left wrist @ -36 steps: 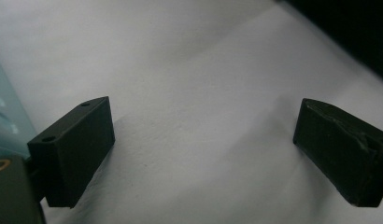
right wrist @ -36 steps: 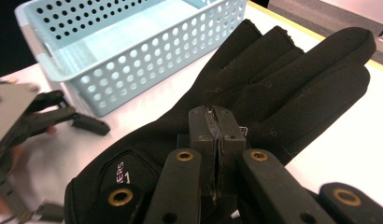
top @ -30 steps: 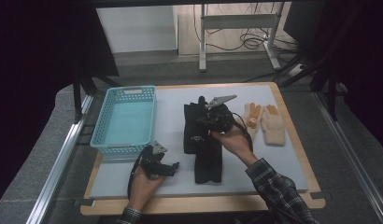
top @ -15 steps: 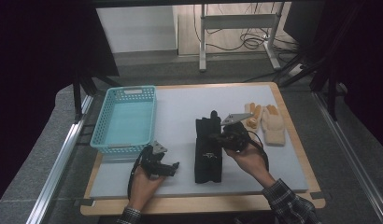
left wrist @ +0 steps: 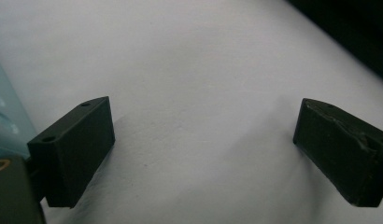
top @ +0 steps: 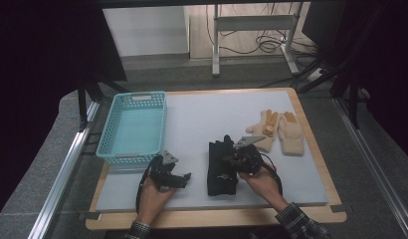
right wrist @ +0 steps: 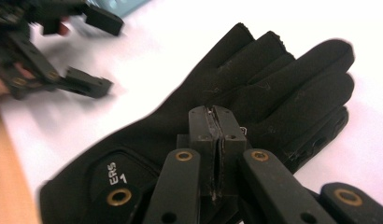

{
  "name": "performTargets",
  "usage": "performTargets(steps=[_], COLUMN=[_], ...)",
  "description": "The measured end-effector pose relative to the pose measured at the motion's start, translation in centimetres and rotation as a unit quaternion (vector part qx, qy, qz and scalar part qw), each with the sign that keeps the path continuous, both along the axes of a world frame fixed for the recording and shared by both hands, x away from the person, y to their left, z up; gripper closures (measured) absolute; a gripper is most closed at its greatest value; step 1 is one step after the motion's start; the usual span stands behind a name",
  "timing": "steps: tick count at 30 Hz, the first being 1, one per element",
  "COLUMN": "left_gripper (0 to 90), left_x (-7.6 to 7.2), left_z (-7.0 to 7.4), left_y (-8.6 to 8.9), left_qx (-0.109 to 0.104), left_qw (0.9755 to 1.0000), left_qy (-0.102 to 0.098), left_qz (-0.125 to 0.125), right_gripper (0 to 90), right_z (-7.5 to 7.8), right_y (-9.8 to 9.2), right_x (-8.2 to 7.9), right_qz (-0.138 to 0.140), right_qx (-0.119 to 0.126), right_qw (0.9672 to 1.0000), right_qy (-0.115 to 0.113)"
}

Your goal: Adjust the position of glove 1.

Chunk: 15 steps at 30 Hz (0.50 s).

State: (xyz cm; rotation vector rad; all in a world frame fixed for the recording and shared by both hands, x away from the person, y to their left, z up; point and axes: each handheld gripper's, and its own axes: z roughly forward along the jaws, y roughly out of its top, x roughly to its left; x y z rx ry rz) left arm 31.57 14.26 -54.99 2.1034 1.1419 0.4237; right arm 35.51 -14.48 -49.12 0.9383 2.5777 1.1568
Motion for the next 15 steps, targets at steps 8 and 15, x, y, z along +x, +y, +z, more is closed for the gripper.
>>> performTargets(steps=[8, 15], left_gripper=[5.7, 5.7], left_x=[0.0, 0.0], left_z=[0.0, 0.0], left_y=[0.0, 0.0], left_qx=[0.000, 0.000], left_qw=[1.0000, 1.0000], left_qy=[0.000, 0.000], left_qz=[0.000, 0.000], right_gripper=[64.9, 71.4], right_z=[-0.6, 0.7], right_y=[-0.2, -2.6], right_x=[0.1, 0.2], right_qz=[-0.004, -0.009], right_qx=[-0.003, 0.004], right_qw=[0.9999, 0.9996], right_qy=[-0.013, -0.027])
